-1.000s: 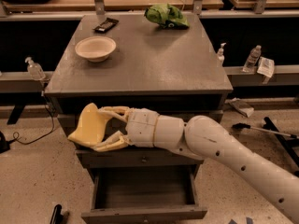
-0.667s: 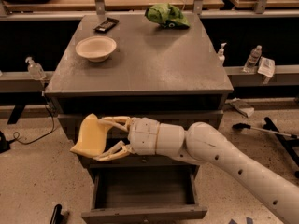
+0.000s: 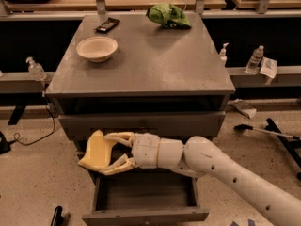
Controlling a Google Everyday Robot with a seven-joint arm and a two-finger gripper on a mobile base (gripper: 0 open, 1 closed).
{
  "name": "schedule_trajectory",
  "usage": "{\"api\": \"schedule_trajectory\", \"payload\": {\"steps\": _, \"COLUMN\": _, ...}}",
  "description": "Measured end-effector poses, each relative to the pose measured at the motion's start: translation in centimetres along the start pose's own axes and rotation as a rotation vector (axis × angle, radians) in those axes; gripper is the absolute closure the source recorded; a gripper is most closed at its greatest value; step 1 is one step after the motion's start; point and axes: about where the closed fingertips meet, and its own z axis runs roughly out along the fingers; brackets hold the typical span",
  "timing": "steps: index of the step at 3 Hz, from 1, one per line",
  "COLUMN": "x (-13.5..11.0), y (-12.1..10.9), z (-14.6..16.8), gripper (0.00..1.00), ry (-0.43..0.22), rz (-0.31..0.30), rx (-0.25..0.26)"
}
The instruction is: Place sponge into bottom drawer
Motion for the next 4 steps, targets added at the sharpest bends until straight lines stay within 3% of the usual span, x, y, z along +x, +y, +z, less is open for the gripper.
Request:
{"api": "schedule_trajectory", "payload": {"steps": 1, "x": 8.2, "y": 4.6, "z": -1.2, "gripper": 1.00, "ry": 0.082, "rz": 0.141, "rx": -0.045}}
{"api": "schedule_trajectory", "payload": {"steps": 2, "x": 17.5, "y": 11.4, "z": -4.1, "gripper": 1.00, "ry": 0.193, "rz": 0.286, "rx": -0.119}}
{"api": "schedule_trajectory", "payload": {"steps": 3, "x": 22.2, "y": 15.1, "z": -6.2, "gripper": 1.00, "ry": 0.266, "rz": 0.372, "rx": -0.154}}
{"api": "schedule_trajectory", "payload": {"steps": 4, "x": 22.9, "y": 15.4, "z": -6.6, "gripper": 1.00, "ry": 0.278, "rz": 0.381, "rx": -0.154}}
